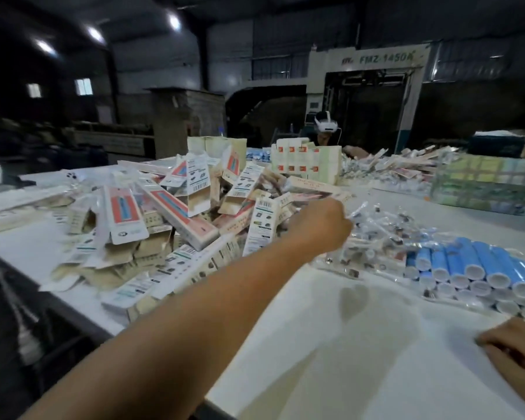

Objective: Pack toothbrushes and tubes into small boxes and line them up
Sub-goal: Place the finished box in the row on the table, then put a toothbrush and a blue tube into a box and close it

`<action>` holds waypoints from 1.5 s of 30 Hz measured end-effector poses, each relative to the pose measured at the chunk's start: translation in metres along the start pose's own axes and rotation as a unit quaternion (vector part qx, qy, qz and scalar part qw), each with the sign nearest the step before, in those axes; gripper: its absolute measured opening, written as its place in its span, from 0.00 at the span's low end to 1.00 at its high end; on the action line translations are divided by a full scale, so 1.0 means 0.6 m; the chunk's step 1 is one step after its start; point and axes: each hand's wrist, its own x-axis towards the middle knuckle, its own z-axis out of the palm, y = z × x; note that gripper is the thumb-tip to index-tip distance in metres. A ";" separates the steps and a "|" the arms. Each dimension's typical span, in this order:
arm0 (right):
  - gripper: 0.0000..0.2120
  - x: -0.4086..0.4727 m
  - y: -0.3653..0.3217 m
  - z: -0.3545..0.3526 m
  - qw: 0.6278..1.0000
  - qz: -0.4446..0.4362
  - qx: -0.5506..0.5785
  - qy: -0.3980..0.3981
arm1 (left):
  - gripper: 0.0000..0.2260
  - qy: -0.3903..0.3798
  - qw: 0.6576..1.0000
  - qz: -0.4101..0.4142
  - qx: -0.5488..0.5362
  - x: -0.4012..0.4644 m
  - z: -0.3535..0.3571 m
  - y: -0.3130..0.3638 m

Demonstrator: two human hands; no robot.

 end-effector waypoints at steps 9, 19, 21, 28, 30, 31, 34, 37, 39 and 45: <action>0.09 0.036 -0.035 -0.002 0.999 -0.027 -0.028 0.027 | 0.40 0.010 0.949 -0.238 0.209 0.060 -0.002 -0.204; 0.14 0.041 -0.084 -0.012 0.995 0.068 -0.062 -0.048 | 0.37 0.058 0.968 -0.237 -0.060 0.099 -0.013 -0.194; 0.09 0.040 -0.080 -0.012 0.991 0.073 -0.076 -0.081 | 0.32 0.078 0.976 -0.163 -0.119 0.083 -0.035 -0.138; 0.21 0.043 -0.056 -0.038 0.846 0.277 0.451 0.065 | 0.39 -0.107 0.983 0.140 0.057 -0.056 0.083 0.076; 0.22 0.041 -0.048 -0.051 0.804 0.310 0.501 0.073 | 0.39 -0.152 0.965 0.190 0.102 -0.078 0.130 0.113; 0.17 0.039 -0.047 -0.054 0.806 0.317 0.494 0.073 | 0.38 -0.170 0.959 0.200 0.109 -0.084 0.149 0.127; 0.07 0.036 -0.041 -0.054 0.832 0.337 0.432 0.087 | 0.36 -0.174 0.960 0.185 0.117 -0.092 0.184 0.150; 0.08 0.035 -0.042 -0.054 0.833 0.336 0.430 0.091 | 0.35 -0.116 0.959 0.184 0.183 -0.102 0.201 0.159; 0.08 0.033 -0.044 -0.053 0.837 0.335 0.423 0.088 | 0.35 -0.080 0.955 0.199 0.206 -0.110 0.207 0.162; 0.08 0.036 -0.025 -0.081 0.879 0.332 0.302 0.160 | 0.29 -0.041 0.946 0.243 0.209 -0.120 0.208 0.151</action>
